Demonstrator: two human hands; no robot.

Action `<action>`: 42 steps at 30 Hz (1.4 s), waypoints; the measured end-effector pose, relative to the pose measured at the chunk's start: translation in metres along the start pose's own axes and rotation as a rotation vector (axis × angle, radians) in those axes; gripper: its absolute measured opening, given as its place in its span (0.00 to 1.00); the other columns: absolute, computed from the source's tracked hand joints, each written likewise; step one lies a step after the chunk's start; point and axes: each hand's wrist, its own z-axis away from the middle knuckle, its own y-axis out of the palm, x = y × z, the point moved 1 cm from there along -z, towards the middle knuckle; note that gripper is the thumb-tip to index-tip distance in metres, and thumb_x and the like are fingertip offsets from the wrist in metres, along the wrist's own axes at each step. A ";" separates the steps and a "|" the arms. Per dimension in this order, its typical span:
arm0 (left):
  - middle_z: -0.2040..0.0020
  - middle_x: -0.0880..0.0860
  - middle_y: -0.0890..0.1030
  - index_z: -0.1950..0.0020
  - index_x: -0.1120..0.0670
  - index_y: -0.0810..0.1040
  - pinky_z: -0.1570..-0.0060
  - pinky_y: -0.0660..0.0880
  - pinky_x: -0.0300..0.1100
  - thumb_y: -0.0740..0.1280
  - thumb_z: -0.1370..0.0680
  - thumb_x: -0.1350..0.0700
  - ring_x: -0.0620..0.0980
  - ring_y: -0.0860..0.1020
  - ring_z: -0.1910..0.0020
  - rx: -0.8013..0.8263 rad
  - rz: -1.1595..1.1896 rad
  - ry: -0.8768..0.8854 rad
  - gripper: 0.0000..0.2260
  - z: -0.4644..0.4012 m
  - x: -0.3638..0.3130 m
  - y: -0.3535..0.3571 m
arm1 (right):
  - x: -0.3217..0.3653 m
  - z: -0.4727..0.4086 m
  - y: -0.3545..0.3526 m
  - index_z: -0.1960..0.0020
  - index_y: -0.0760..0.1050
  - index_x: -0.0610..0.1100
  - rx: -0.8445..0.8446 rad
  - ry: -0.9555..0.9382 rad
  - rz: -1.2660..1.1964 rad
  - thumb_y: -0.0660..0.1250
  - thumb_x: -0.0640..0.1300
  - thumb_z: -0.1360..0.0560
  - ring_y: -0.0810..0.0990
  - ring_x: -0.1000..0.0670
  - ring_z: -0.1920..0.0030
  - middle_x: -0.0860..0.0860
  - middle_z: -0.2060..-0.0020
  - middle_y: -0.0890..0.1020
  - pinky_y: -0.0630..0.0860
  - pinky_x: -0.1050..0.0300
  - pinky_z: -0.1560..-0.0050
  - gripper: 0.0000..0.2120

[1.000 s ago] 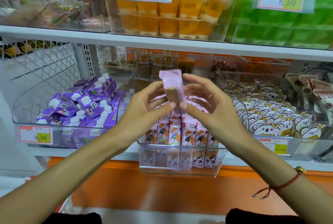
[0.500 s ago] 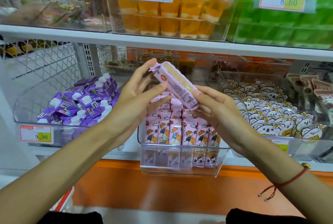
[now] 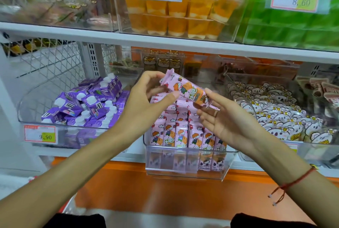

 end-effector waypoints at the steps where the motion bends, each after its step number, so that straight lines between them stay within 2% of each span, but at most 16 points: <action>1: 0.45 0.46 0.79 0.40 0.49 0.71 0.45 0.77 0.36 0.71 0.26 0.58 0.38 0.80 0.47 0.005 0.066 -0.009 0.16 0.000 -0.001 0.000 | -0.001 -0.001 0.000 0.47 0.79 0.44 0.016 0.009 0.012 0.70 0.52 0.31 0.81 0.53 0.64 0.47 0.59 0.83 0.80 0.64 0.61 0.16; 3: 0.46 0.45 0.81 0.38 0.51 0.71 0.47 0.78 0.39 0.69 0.24 0.61 0.42 0.81 0.48 -0.018 0.164 -0.008 0.17 -0.001 -0.001 -0.001 | -0.003 -0.003 0.002 0.47 0.80 0.46 -0.006 -0.070 0.192 0.70 0.55 0.30 0.81 0.54 0.58 0.51 0.57 0.83 0.80 0.62 0.55 0.17; 6: 0.45 0.51 0.81 0.37 0.53 0.73 0.49 0.79 0.38 0.66 0.23 0.65 0.47 0.82 0.49 -0.095 0.213 0.010 0.16 -0.008 0.000 -0.008 | -0.010 -0.009 -0.002 0.39 0.74 0.49 -0.145 -0.435 0.950 0.67 0.53 0.25 0.77 0.58 0.52 0.57 0.54 0.82 0.75 0.62 0.49 0.16; 8: 0.49 0.49 0.81 0.43 0.50 0.76 0.51 0.78 0.35 0.65 0.25 0.69 0.43 0.81 0.51 -0.129 0.153 0.041 0.17 -0.012 0.003 -0.012 | -0.018 -0.012 -0.003 0.39 0.76 0.49 -0.067 -0.622 1.453 0.64 0.48 0.22 0.74 0.53 0.47 0.54 0.50 0.79 0.72 0.57 0.47 0.13; 10: 0.51 0.46 0.81 0.48 0.48 0.77 0.49 0.75 0.33 0.65 0.27 0.72 0.41 0.80 0.51 -0.123 0.028 0.074 0.20 -0.015 0.006 -0.013 | -0.029 -0.017 -0.004 0.39 0.78 0.49 0.052 -0.655 1.757 0.62 0.47 0.21 0.72 0.49 0.45 0.51 0.47 0.79 0.69 0.54 0.46 0.13; 12: 0.50 0.45 0.81 0.50 0.46 0.77 0.47 0.74 0.33 0.65 0.28 0.73 0.40 0.80 0.49 -0.086 -0.066 0.094 0.21 -0.014 0.008 -0.011 | -0.036 -0.021 -0.004 0.37 0.76 0.48 0.075 -0.634 1.881 0.59 0.49 0.20 0.70 0.47 0.44 0.50 0.45 0.78 0.67 0.53 0.46 0.15; 16: 0.49 0.44 0.82 0.50 0.44 0.77 0.46 0.73 0.32 0.67 0.28 0.71 0.40 0.79 0.48 -0.060 -0.107 0.118 0.20 -0.014 0.008 -0.010 | -0.038 -0.026 -0.005 0.33 0.73 0.48 0.040 -0.631 1.966 0.56 0.53 0.19 0.68 0.47 0.42 0.50 0.41 0.74 0.62 0.54 0.45 0.19; 20: 0.45 0.54 0.82 0.47 0.47 0.78 0.44 0.76 0.40 0.70 0.28 0.68 0.49 0.80 0.51 0.002 -0.072 0.115 0.17 -0.017 0.001 -0.011 | -0.033 -0.022 -0.007 0.36 0.75 0.49 0.105 -0.633 1.871 0.61 0.52 0.21 0.67 0.51 0.44 0.54 0.45 0.75 0.60 0.58 0.48 0.16; 21: 0.45 0.52 0.82 0.46 0.48 0.78 0.47 0.76 0.38 0.70 0.27 0.67 0.46 0.79 0.53 0.054 -0.066 0.116 0.17 -0.017 0.000 -0.011 | -0.031 -0.019 -0.008 0.39 0.76 0.50 0.129 -0.641 1.802 0.63 0.50 0.23 0.67 0.52 0.47 0.57 0.50 0.75 0.60 0.59 0.50 0.14; 23: 0.50 0.42 0.82 0.44 0.47 0.78 0.52 0.74 0.30 0.70 0.26 0.66 0.37 0.79 0.56 0.161 -0.078 0.117 0.16 -0.019 -0.001 -0.009 | -0.025 -0.014 -0.012 0.43 0.79 0.50 0.163 -0.629 1.666 0.67 0.49 0.24 0.67 0.54 0.50 0.61 0.57 0.73 0.62 0.59 0.52 0.11; 25: 0.55 0.37 0.81 0.45 0.44 0.76 0.51 0.73 0.27 0.70 0.25 0.63 0.33 0.78 0.56 0.204 -0.144 0.104 0.16 -0.022 0.001 -0.006 | -0.021 -0.009 -0.018 0.44 0.80 0.53 0.167 -0.595 1.601 0.69 0.49 0.26 0.71 0.54 0.49 0.58 0.55 0.79 0.67 0.58 0.48 0.10; 29: 0.51 0.43 0.78 0.42 0.46 0.75 0.40 0.74 0.41 0.70 0.24 0.57 0.41 0.79 0.49 0.264 -0.323 0.102 0.13 -0.026 0.006 0.002 | -0.019 -0.003 -0.022 0.43 0.80 0.55 0.179 -0.565 1.590 0.70 0.50 0.26 0.73 0.54 0.45 0.56 0.47 0.80 0.69 0.56 0.43 0.11; 33: 0.45 0.47 0.80 0.37 0.52 0.76 0.39 0.74 0.51 0.71 0.25 0.54 0.46 0.79 0.45 0.332 -0.420 0.095 0.16 -0.036 0.002 0.006 | -0.020 0.000 -0.021 0.41 0.78 0.55 0.166 -0.552 1.626 0.69 0.51 0.25 0.73 0.56 0.44 0.58 0.45 0.78 0.72 0.53 0.43 0.13; 35: 0.45 0.49 0.80 0.39 0.52 0.76 0.39 0.74 0.51 0.71 0.25 0.55 0.46 0.80 0.44 0.330 -0.395 0.080 0.15 -0.040 0.001 0.005 | -0.019 0.001 -0.021 0.41 0.78 0.56 0.159 -0.542 1.624 0.69 0.51 0.25 0.74 0.56 0.44 0.58 0.45 0.78 0.73 0.51 0.44 0.13; 39: 0.51 0.42 0.78 0.49 0.43 0.74 0.41 0.76 0.51 0.71 0.25 0.55 0.43 0.81 0.50 0.278 -0.350 0.029 0.10 -0.039 0.008 0.002 | -0.018 0.001 -0.022 0.42 0.79 0.56 0.127 -0.544 1.639 0.69 0.52 0.25 0.72 0.56 0.42 0.58 0.44 0.75 0.73 0.52 0.45 0.12; 42: 0.51 0.45 0.77 0.45 0.50 0.75 0.44 0.76 0.54 0.70 0.25 0.53 0.50 0.81 0.50 0.289 -0.449 0.008 0.10 -0.037 0.008 -0.001 | -0.019 0.002 -0.022 0.40 0.77 0.57 0.108 -0.530 1.690 0.68 0.54 0.25 0.71 0.55 0.41 0.57 0.41 0.74 0.72 0.53 0.44 0.14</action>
